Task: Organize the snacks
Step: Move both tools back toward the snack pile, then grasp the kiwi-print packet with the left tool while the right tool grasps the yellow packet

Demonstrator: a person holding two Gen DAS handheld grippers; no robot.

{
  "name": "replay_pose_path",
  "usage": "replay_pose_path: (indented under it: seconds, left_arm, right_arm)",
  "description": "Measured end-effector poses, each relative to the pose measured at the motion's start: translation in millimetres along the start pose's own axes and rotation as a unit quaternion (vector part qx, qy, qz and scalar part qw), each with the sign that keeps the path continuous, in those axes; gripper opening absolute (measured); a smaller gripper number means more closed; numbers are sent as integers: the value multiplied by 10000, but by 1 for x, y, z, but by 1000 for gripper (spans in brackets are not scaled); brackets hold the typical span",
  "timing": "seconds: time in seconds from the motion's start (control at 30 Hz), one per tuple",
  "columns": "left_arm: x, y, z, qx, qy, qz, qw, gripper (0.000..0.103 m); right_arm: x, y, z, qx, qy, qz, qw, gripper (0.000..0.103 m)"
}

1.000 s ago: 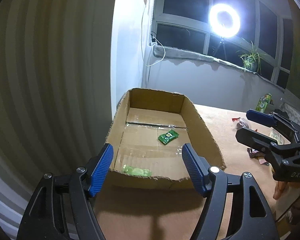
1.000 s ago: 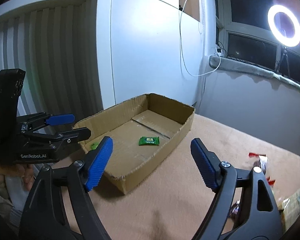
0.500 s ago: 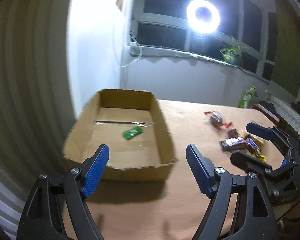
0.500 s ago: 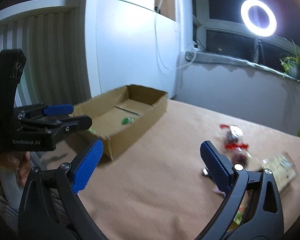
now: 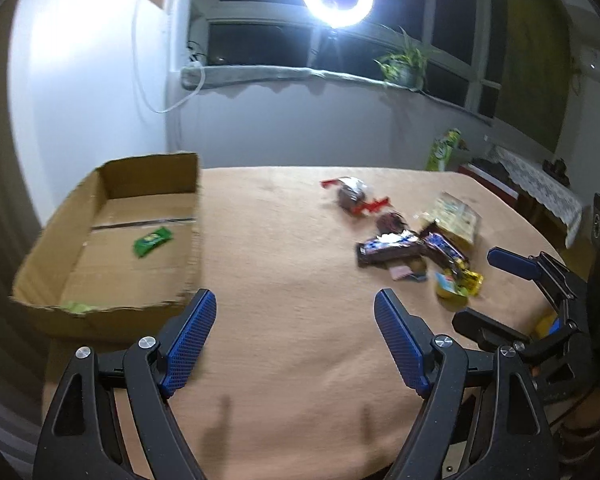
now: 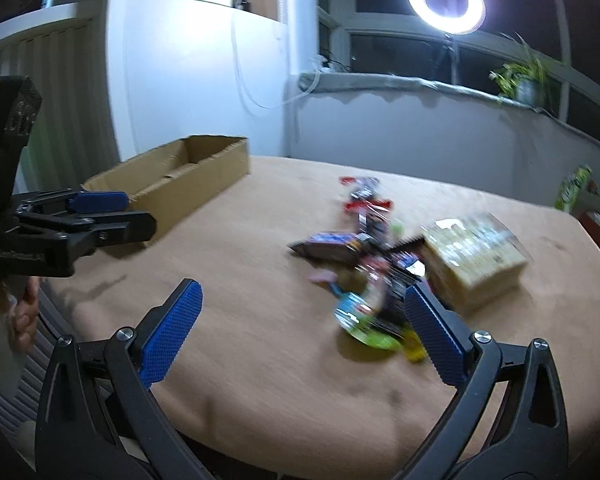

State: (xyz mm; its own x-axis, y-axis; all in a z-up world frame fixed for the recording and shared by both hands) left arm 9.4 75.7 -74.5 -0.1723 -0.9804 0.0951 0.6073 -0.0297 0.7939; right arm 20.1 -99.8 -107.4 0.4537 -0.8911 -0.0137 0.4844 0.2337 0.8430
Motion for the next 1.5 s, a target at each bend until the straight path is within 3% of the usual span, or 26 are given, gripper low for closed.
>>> replay_pose_path:
  seconds: [0.47,0.73,0.87,0.93,1.07,1.23,1.27,1.3,1.33,1.37,1.5]
  left_arm:
    - [71,-7,-34,-325,-719,-248,9966,82]
    - [117,-8,-67,-499,-1294,-427,9894,81]
    - [117,-5,-78,-552,-1529,-228,9864,81]
    - [114,-3,-82,-593,-1645,-102,9845,80]
    - [113,-4,-84,-710,-1702,-190,9827,57]
    - [117,-4,-87,-824,-1856,-302,9787,54]
    - [119,-4,-88,-837,-1888,-332,9779,52]
    - [122,-4,-88,-846,-1905,-380,9773,47]
    - [124,-4,-90,-884,-1895,-431,9769,32]
    - [127,-4,-93,-947,-1868,-458,9768,27]
    - [126,-4,-91,-920,-1908,-478,9761,27]
  right_arm:
    - [77,-30,9,-83,-253,-417,9988,102]
    - [117,-40,-3,-317,313,-896,9950,81]
    - [117,-40,-13,-390,617,-873,9935,66]
    - [115,-39,-17,-422,697,-791,9935,64]
    - [107,-35,-26,-532,692,-609,9943,46]
    - [101,-31,-32,-669,684,-409,9946,41]
    - [98,-31,-33,-717,679,-324,9946,36]
    - [96,-30,-34,-764,692,-257,9943,29]
    - [93,-29,-34,-787,684,-196,9944,25]
    - [92,-29,-34,-807,682,-149,9943,15]
    - [91,-30,-32,-817,690,-211,9940,14]
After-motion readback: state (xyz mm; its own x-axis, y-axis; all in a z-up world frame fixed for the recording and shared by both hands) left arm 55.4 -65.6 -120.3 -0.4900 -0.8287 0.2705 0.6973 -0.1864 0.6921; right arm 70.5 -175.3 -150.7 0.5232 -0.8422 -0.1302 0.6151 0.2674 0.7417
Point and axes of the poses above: each gripper's, at about its wrist camera, not at the fingertips, and z roughly against the way its jaws point, x to its right, y to its top, the point moved 2 cm from there along -z, roughly the way its jaws point, and after that the axes turned 1 degree about -x, right-handed, at the moved point
